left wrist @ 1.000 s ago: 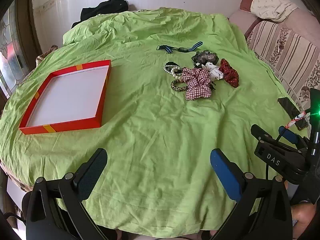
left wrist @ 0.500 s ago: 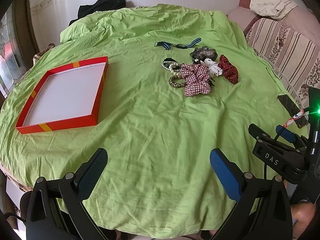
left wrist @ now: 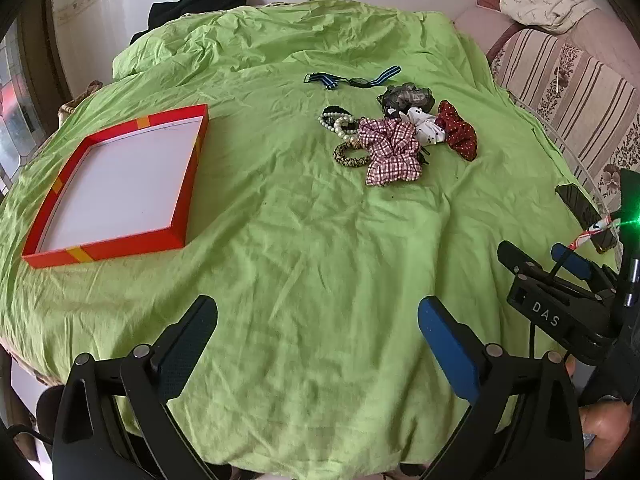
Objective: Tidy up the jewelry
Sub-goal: 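Grasp the plaid scrunchie with the left tool while the right tool grasps the red polka-dot scrunchie, then carry both scrunchies into the white tray and open both tools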
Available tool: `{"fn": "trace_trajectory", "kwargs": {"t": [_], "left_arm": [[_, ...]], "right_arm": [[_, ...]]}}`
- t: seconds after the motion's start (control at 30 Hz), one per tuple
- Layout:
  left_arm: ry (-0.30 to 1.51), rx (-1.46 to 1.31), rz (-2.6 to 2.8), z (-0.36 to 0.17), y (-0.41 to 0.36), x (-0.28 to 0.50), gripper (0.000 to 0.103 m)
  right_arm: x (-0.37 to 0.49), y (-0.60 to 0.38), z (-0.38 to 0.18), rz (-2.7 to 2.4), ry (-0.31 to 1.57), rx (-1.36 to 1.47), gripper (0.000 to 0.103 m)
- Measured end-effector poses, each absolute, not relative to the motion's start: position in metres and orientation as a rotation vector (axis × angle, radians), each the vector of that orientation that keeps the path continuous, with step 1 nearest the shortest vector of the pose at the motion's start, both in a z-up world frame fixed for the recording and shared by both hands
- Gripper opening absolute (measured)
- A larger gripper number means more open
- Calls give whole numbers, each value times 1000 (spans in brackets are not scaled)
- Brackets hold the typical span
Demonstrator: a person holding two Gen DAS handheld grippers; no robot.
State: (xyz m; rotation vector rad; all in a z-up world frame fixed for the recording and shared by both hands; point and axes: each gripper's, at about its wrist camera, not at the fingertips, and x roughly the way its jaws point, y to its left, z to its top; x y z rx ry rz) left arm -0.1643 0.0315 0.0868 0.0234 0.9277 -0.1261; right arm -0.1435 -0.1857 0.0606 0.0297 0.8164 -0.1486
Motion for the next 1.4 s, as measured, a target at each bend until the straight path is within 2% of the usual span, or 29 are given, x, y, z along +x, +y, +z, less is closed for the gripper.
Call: {"fn": "trace_trajectory", "kwargs": {"t": [0.33,0.47,0.57,0.8,0.97,1.03,1.07,1.1,1.13,1.17,1.4], "left_arm": [[924,-15,-237,118,25,-111,97],[945,-32,-295,120,5,-77,97],[946,14,-316,112,-18,-50,95],[1025,11,-354,81,-47,8,84],[1056,-29,-369,63,-55,34,81],[1075,-27,-382,54,-60,40,70],[1093,-14,-387,49,-64,42,50],[1109,-1,-385,45,-66,45,18],[1128,7,-381,41,-67,45,10],[1127,0,-381,40,-66,44,11],[1037,-82,-419,83,-37,12,11]], "right_arm": [[-105,-215,75,-120,820,66,86],[-73,-237,80,-90,835,105,80],[-40,-255,82,-61,859,157,75],[19,-261,87,36,856,174,75],[50,-246,78,80,862,119,74],[59,-240,71,87,873,99,69],[63,-238,67,85,883,88,56],[67,-237,62,81,898,76,33],[70,-236,58,71,917,71,21],[72,-237,56,68,931,79,6],[37,-246,90,76,862,140,3]]}}
